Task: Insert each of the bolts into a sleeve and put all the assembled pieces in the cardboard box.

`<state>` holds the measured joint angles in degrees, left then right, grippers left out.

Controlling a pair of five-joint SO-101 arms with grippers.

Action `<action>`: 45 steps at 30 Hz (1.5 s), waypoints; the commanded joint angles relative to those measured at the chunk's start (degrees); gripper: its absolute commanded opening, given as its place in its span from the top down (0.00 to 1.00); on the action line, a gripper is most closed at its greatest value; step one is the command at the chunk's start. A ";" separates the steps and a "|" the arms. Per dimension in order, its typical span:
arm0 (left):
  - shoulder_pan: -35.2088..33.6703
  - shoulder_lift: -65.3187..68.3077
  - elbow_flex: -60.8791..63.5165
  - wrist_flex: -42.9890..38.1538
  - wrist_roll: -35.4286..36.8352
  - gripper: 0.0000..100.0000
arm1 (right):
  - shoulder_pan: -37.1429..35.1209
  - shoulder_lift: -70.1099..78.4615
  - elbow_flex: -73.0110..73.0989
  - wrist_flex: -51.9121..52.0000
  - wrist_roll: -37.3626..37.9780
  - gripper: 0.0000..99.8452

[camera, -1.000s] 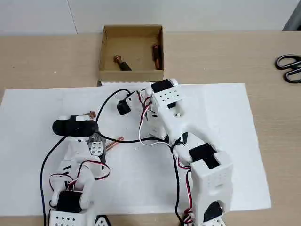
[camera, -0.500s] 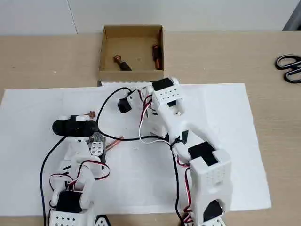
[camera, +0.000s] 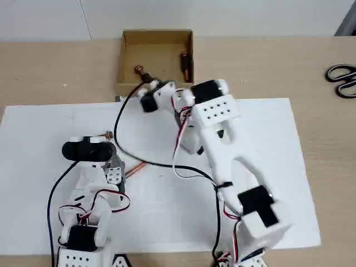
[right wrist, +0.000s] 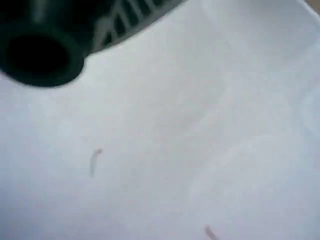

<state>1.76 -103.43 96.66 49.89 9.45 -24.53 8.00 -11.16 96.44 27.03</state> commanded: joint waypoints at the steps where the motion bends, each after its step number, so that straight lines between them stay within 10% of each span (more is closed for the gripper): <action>1: -0.26 -0.53 -0.31 0.35 -0.18 0.99 | 3.38 -7.69 -2.46 1.54 -5.36 1.00; 9: -0.26 -0.53 -0.31 0.53 -0.18 0.99 | 10.95 -19.82 0.70 2.51 -17.14 1.00; 24: -12.92 2.55 -18.77 9.14 -12.40 0.99 | 26.59 -43.30 25.76 -0.22 -17.32 1.00; 45: -12.92 83.52 -78.02 24.53 -23.12 0.99 | 30.11 -51.47 39.12 -2.24 -17.32 1.00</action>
<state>-10.99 -26.77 25.01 73.45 -10.59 3.25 -41.93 28.04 95.12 9.89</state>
